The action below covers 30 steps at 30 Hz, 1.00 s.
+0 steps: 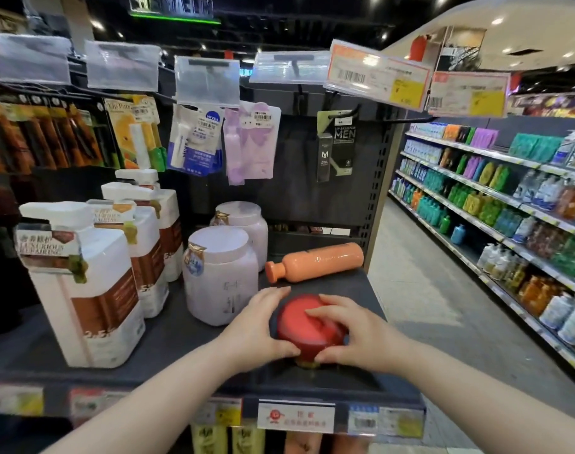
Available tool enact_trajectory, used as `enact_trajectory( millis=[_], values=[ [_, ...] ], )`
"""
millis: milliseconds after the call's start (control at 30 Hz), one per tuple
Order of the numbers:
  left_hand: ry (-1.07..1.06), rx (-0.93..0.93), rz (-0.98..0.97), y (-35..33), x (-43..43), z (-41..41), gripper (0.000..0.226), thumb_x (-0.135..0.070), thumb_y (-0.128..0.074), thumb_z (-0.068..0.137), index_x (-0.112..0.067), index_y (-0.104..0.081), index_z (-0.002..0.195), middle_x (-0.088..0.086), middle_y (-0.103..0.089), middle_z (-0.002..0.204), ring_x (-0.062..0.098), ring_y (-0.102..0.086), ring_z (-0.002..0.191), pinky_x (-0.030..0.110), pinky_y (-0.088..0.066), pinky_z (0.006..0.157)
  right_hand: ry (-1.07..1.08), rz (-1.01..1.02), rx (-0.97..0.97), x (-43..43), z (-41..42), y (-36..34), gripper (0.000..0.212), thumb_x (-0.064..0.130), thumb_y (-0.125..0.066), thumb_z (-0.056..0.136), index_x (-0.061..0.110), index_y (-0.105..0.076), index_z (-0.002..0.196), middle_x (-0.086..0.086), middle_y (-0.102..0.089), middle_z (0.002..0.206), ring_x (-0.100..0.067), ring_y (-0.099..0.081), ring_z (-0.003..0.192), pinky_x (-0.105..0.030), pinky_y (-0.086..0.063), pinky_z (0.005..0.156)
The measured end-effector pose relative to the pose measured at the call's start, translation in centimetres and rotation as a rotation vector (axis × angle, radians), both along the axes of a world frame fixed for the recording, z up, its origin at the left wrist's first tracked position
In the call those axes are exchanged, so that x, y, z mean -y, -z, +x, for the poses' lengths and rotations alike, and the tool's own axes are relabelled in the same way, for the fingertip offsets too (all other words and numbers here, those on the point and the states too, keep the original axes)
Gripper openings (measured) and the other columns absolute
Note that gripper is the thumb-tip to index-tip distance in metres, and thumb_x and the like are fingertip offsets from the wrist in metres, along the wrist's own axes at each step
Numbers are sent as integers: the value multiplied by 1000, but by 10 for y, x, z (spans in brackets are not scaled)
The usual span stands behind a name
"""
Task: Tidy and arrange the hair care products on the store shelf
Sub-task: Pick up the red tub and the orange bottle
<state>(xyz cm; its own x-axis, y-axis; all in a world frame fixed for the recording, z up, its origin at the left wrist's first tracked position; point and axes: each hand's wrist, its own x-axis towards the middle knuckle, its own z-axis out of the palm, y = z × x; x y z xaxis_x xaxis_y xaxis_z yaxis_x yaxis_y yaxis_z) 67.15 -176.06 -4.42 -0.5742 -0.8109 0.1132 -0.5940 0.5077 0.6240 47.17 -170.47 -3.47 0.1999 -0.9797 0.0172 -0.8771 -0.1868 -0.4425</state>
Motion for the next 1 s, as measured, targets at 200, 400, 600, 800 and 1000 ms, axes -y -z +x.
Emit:
enact_trajectory(
  millis=[200,400,600,800,1000],
  values=[
    [170,114,102,-2,-3,11,103,-37,-78,69,-35,-10,146,-7,-3,157,6,-4,143,18,-8,112,-122,78,141,1,2,-3,66,52,-76,64,38,-55,125,18,-36,128,2,-39,122,-12,-32,103],
    [172,179,91,-2,-5,11,97,-37,-75,73,-30,-13,147,-6,1,157,9,-5,144,14,-6,109,57,-178,37,74,-28,-6,30,23,-67,84,12,-66,112,-2,-64,108,-17,-58,104,-27,-43,96],
    [161,201,171,-7,-8,9,97,-35,-71,77,-29,-6,148,-7,12,157,10,1,144,17,-5,111,202,-67,-486,141,-34,-7,79,22,-59,80,29,-19,147,2,-13,159,-28,-15,145,-50,-21,113],
    [128,229,213,-11,-10,7,98,-34,-71,77,-31,-3,148,-9,15,156,11,1,145,18,-6,110,153,-81,-732,143,-19,-8,76,29,-65,73,27,-30,141,-6,-40,136,-31,-39,125,-46,-35,104],
    [97,234,213,-13,-16,7,96,-31,-72,77,-34,-6,147,-9,12,157,12,-2,145,19,-8,111,123,-33,-573,123,-29,-9,60,33,-68,63,26,-44,117,-1,-56,121,-26,-53,114,-39,-42,93]
  ],
)
